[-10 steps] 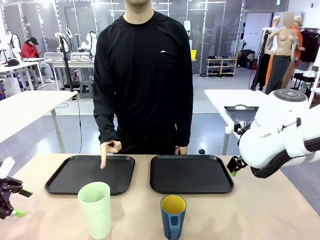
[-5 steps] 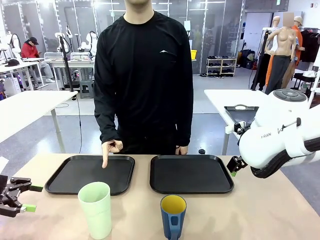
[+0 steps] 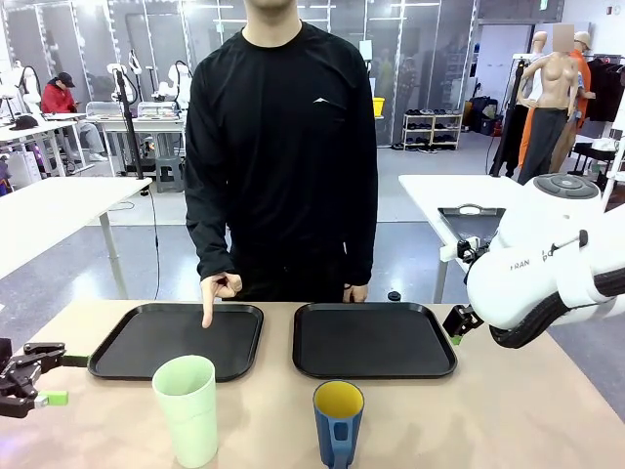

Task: Sort and store the cups by type.
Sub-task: Pick up the Reusable plastic cup.

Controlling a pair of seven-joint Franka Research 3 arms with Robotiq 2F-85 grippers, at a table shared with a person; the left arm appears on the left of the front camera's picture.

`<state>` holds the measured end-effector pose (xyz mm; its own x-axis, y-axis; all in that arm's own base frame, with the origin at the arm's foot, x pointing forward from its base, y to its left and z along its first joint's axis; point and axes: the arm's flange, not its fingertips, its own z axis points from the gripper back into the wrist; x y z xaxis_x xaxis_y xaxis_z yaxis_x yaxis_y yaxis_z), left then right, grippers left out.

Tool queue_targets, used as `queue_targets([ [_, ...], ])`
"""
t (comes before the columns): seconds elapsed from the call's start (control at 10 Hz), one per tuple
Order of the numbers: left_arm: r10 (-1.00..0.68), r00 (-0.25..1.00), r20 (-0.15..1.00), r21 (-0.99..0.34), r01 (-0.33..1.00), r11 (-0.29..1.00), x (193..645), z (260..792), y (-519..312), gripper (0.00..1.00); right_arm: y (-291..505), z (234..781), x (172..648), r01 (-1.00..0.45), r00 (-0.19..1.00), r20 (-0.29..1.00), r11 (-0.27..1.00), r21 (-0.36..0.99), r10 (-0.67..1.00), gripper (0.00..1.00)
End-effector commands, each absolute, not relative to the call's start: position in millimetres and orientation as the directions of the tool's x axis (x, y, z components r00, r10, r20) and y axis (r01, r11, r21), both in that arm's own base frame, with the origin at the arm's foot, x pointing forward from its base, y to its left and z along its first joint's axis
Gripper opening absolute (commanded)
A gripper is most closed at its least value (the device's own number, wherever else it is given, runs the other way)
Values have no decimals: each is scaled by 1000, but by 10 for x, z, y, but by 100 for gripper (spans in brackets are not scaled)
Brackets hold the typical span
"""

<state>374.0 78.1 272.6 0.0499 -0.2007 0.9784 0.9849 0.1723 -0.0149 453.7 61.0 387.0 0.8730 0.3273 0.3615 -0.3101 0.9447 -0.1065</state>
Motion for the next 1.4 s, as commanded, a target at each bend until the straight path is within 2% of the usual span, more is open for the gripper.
queue_targets([
  [0.0, -154, 63, 986, -46, 993, 112, 3790, 2720, 779, 100, 599, 3872, 4540, -308, 874, 360, 945, -106, 325, 100],
  [0.1, -128, 79, 989, -66, 993, 103, 3813, 2746, 749, 100, 599, 3872, 4540, -308, 874, 360, 945, -106, 325, 100],
  [0.2, -179, 49, 983, -21, 988, 152, 3736, 2732, 743, 100, 599, 3872, 4540, -308, 874, 360, 945, -106, 325, 100],
  [0.8, -161, 54, 986, -31, 989, 145, 3736, 2723, 742, 100, 599, 3872, 4540, -308, 874, 360, 945, -106, 325, 100],
  [1.1, -136, -65, 989, 78, 992, 94, 3544, 2606, 510, 100, 599, 3872, 4540, -308, 874, 360, 945, -106, 325, 100],
  [1.3, -114, -84, 990, 90, 995, 48, 3414, 2475, 273, 100, 599, 3872, 4540, -308, 874, 360, 945, -106, 325, 100],
])
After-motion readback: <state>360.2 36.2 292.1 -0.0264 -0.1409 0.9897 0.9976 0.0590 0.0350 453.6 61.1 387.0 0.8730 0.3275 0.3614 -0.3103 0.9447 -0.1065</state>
